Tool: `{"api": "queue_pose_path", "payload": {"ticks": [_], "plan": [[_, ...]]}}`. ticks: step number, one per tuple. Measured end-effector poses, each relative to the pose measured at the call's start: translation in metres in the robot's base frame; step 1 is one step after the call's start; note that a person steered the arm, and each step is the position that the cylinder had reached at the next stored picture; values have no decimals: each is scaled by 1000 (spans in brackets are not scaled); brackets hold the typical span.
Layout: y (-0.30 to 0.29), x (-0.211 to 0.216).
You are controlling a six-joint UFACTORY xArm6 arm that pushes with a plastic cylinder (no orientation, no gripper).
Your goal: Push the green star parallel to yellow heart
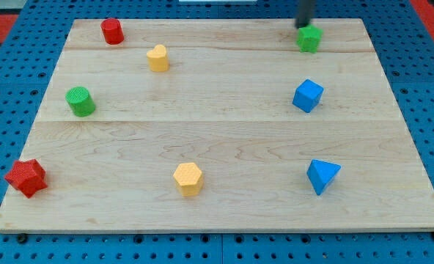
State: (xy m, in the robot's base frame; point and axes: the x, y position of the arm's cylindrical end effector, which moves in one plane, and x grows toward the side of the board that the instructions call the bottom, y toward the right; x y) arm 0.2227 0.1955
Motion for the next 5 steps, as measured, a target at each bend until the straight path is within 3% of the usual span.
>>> {"api": "queue_pose_path", "payload": {"ticks": [2,3,5], "plan": [[-6,76],[20,100],[-51,82]]}}
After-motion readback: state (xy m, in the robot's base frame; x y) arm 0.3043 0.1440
